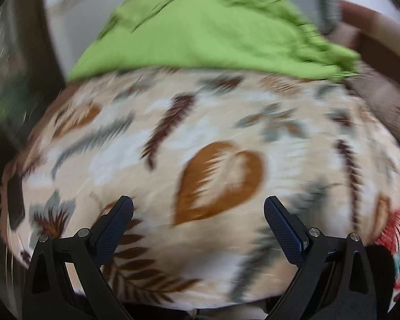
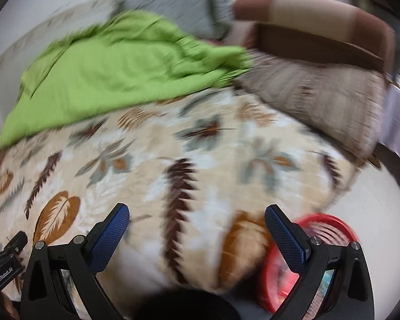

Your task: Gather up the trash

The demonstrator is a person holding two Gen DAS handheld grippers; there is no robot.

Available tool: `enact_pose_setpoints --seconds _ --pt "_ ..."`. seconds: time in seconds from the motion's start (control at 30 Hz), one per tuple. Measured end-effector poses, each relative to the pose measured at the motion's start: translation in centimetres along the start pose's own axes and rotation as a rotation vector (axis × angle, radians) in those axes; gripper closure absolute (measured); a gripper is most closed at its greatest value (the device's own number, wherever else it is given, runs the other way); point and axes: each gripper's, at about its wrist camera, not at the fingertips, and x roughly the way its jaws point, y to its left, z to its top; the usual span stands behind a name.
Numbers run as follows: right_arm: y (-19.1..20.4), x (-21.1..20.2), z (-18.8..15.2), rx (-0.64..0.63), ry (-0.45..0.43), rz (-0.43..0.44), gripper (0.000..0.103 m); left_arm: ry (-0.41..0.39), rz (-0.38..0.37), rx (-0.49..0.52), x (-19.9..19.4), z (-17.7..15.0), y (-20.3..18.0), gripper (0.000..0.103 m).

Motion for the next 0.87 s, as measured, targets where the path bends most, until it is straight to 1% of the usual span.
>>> enact_pose_setpoints --seconds 0.1,0.13,0.2,0.3,0.4,0.43,0.5,0.57,0.63,0.7,0.8,0.87 --pt "4.8 6.3 1.0 -0.071 0.119 -0.009 0.0 0.096 0.038 -0.079 3.7 0.4 2.5 0.005" --pt "5.7 7.7 1.2 -0.085 0.142 -0.006 0.0 0.125 0.051 -0.098 4.8 0.6 3.2 0.005" --pt "8.2 10.7 1.7 -0.11 0.182 0.029 0.002 0.16 0.071 -0.119 6.8 1.3 4.3 0.005" --pt "10.8 13.6 1.9 -0.118 0.183 0.018 0.002 0.19 0.08 -0.125 9.0 2.4 4.8 0.005" --pt "12.4 16.3 1.9 -0.118 0.183 -0.003 0.002 0.209 0.058 -0.115 10.9 3.3 3.9 0.005" --pt "12.8 17.1 2.0 -0.122 0.192 -0.006 0.002 0.217 0.049 -0.119 11.5 3.4 4.2 0.005" --pt "13.0 18.5 1.9 -0.113 0.229 -0.008 0.0 0.196 0.05 -0.117 11.9 3.8 3.8 0.003" --pt "12.4 18.4 2.0 -0.085 0.223 0.006 0.0 0.185 0.042 -0.102 12.4 4.1 3.2 0.0" --pt "12.3 18.4 1.6 -0.084 0.197 0.017 0.0 0.168 0.033 -0.103 13.3 4.6 3.5 0.0" --pt "12.5 17.9 0.9 -0.096 0.138 0.008 0.0 0.15 0.03 -0.098 13.9 5.0 3.7 0.0" --pt "12.4 18.4 1.2 -0.082 0.147 0.027 0.0 0.105 0.018 -0.094 14.3 5.1 4.2 0.0" --pt "12.4 18.6 1.4 -0.079 0.146 0.031 0.0 0.102 0.019 -0.091 14.6 5.4 4.2 0.0"
